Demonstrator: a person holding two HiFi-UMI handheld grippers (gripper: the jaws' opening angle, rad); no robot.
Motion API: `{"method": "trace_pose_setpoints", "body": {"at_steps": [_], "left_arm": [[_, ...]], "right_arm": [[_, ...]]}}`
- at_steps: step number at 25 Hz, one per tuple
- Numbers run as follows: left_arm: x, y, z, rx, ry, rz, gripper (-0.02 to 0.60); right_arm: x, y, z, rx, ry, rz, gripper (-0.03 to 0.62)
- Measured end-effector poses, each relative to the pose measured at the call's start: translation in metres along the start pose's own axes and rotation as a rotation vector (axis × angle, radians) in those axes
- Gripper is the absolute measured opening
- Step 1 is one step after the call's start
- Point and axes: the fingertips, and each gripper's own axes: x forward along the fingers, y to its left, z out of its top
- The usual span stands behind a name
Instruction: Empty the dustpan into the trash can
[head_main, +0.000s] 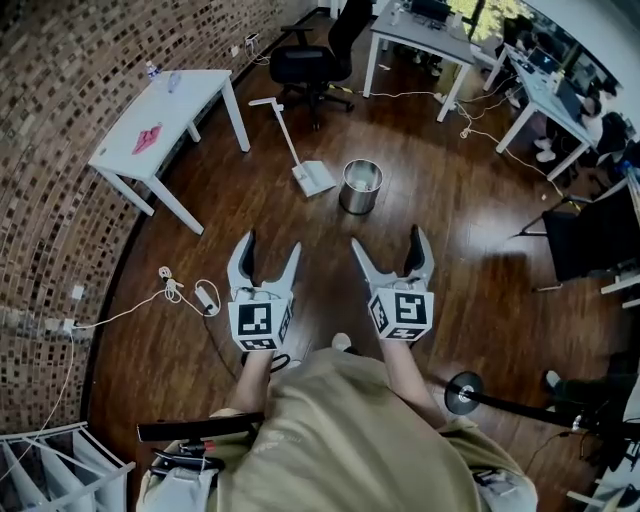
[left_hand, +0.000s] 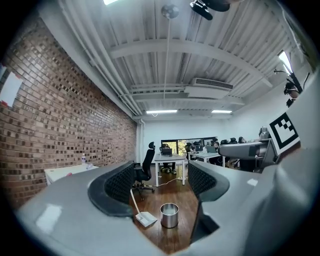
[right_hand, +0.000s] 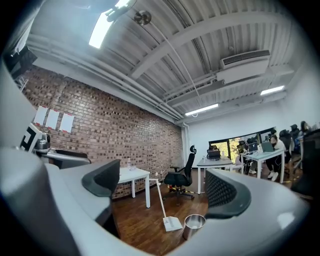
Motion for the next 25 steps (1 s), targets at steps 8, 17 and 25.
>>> {"method": "trace_pose_setpoints", "body": {"at_steps": [8,17,25], "left_arm": [[0.033,-0.012,-0.009,0.039,0.018,0.05,0.322],[0.075,0.018,-0.025,0.02,0.062,0.061,0.322],[0.133,0.063,-0.021,0.012,0.051,-0.017,0.322]], "right_arm": [[0.034,-0.035,-0.03,0.038,0.051,0.061,0.507],[0.09,-0.031,-0.052,0.076,0.102,0.098,0.503],[0.163,-0.018,-0.05,0.056,0.105,0.063,0.502]]}}
